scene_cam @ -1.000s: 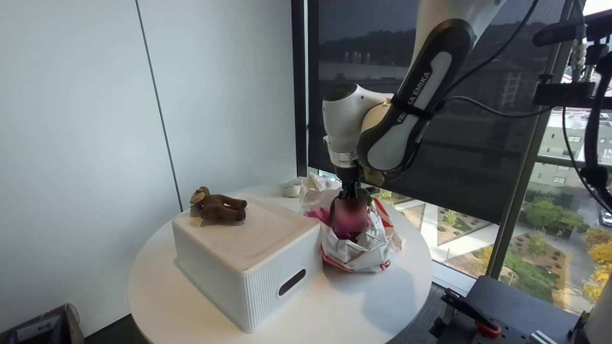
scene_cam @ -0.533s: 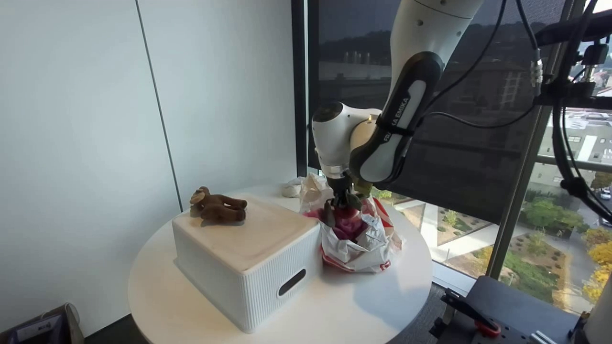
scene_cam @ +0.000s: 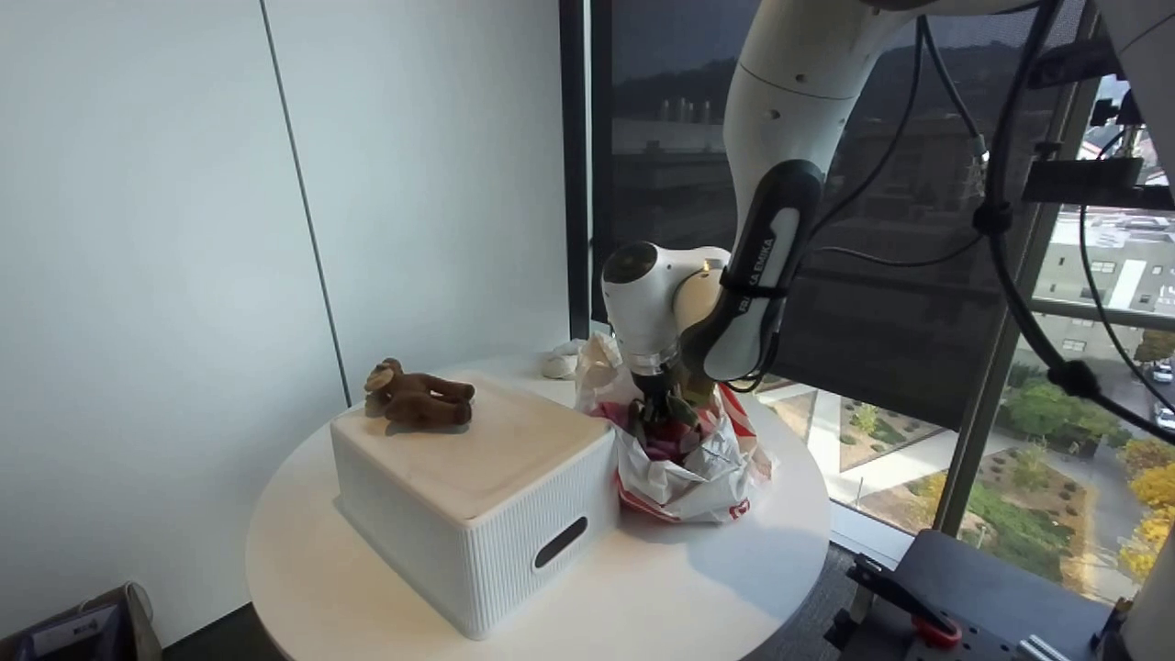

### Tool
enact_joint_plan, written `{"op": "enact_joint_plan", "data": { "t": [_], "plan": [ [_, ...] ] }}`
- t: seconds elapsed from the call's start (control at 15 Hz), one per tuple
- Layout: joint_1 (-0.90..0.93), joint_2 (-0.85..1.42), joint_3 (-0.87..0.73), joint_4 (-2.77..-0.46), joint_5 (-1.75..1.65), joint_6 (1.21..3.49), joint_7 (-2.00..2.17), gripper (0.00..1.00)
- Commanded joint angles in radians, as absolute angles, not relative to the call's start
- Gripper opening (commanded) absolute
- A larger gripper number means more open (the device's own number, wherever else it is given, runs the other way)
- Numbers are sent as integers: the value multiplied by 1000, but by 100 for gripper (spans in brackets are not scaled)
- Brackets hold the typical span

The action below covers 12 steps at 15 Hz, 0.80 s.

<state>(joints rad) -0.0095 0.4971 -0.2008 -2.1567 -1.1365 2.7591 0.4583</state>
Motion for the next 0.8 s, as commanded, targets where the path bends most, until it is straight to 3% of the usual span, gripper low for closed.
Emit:
{"op": "enact_joint_plan", "data": {
  "t": [0.0, 0.2, 0.27, 0.33, 0.73],
  "plan": [
    [-4, 553, -223, -2121, -1190, 2799, 502, 12],
    [0, 570, -235, -2114, -1221, 2815, 530, 13],
    [1, 568, -236, -2113, -1228, 2816, 545, 39],
    [-2, 563, -235, -2116, -1234, 2823, 547, 40],
    [-17, 441, -201, -2197, -1167, 2815, 490, 85]
  ]
}}
